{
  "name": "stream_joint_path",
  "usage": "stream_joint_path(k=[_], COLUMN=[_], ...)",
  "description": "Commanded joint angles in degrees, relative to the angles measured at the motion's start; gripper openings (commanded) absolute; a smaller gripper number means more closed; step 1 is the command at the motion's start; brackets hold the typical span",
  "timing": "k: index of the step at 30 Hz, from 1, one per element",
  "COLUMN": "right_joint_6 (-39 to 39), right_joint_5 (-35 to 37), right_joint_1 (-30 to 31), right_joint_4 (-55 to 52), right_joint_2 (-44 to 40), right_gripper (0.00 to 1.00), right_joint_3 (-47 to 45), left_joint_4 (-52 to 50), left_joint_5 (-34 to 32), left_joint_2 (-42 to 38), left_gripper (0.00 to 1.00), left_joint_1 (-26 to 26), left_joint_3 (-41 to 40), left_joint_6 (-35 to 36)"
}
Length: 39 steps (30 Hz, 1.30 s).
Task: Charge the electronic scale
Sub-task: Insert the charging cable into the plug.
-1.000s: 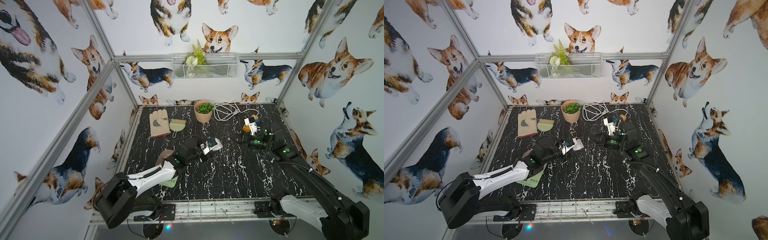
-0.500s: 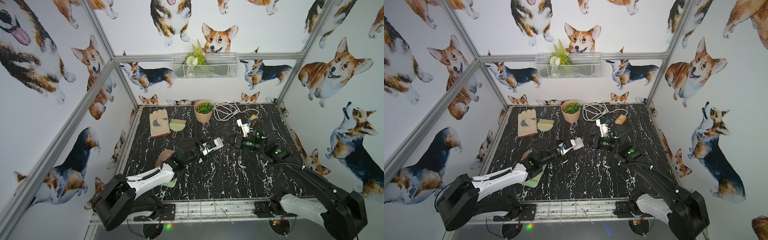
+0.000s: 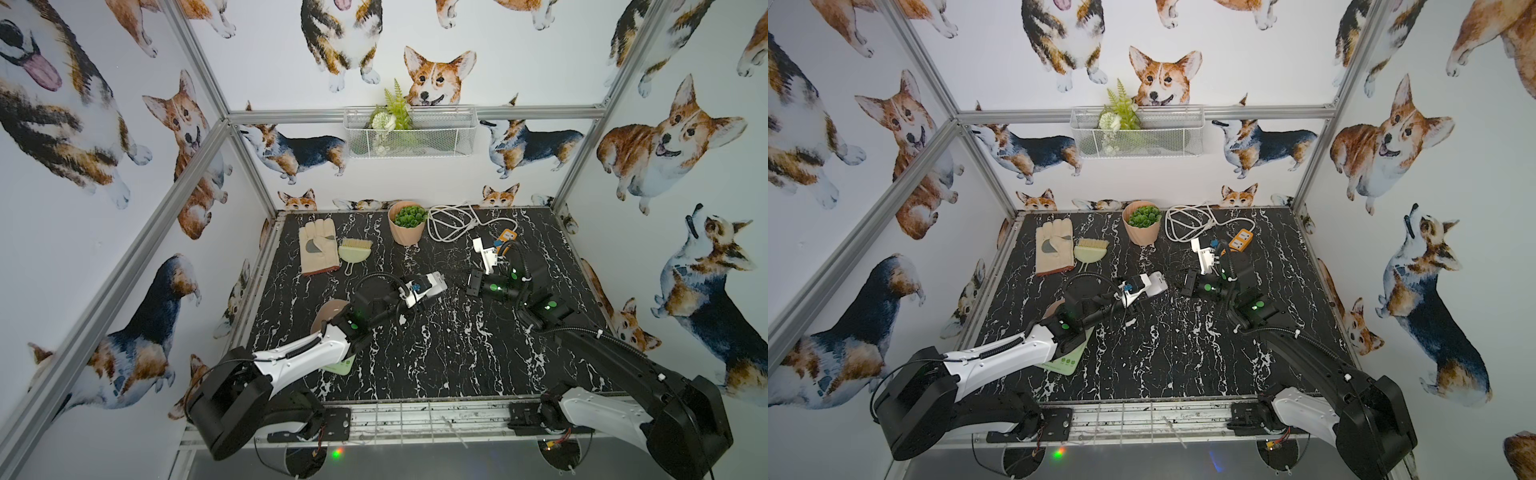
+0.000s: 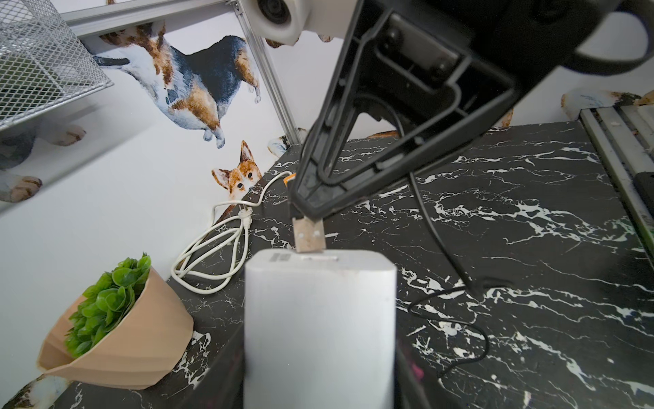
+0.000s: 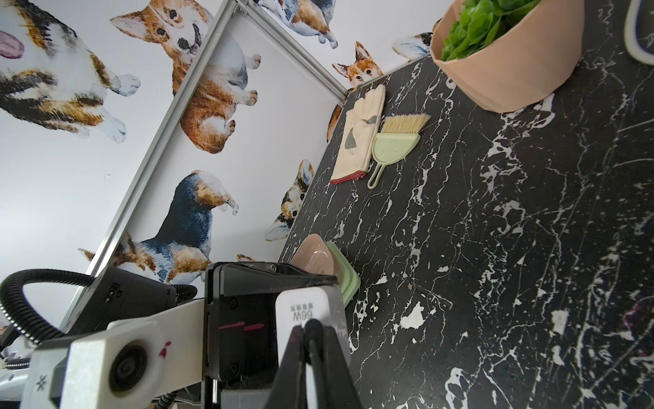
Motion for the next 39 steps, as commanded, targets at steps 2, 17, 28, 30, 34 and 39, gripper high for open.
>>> stream_joint_path(k=[2, 17, 28, 30, 34, 39], right_joint_6=[0.88, 0.95, -3.44, -4.31, -6.25, -6.02], right_joint_5=[1.03, 5.09, 6.73, 6.45, 5.36, 4.76], right_joint_1=[0.29, 1.83, 3.04, 3.06, 3.01, 3.13], right_joint_4=[5.13, 7.26, 1.27, 0.29, -3.48, -3.22], right_joint_2=[-0.21, -0.37, 0.04, 0.33, 1.39, 3.18], right_gripper=[0.0, 0.0, 0.0, 0.0, 0.0, 0.0], right_joint_3=[-0.83, -1.97, -0.84, -0.6, 1.07, 1.06], left_joint_4=[2.49, 2.43, -2.22, -2.23, -3.24, -2.96], left_joint_5=[-0.82, -3.03, -4.4, -3.62, -3.32, -3.54], left_joint_2=[0.46, 1.6, 3.3, 2.79, 2.25, 2.07], left_gripper=[0.2, 0.19, 0.19, 0.19, 0.19, 0.19], left_joint_1=[-0.04, -0.03, -0.03, -0.04, -0.03, -0.07], left_joint_3=[1.12, 2.39, 4.69, 4.37, 4.44, 4.47], left_joint_6=[-2.23, -5.24, -3.28, -2.65, -1.48, -1.65])
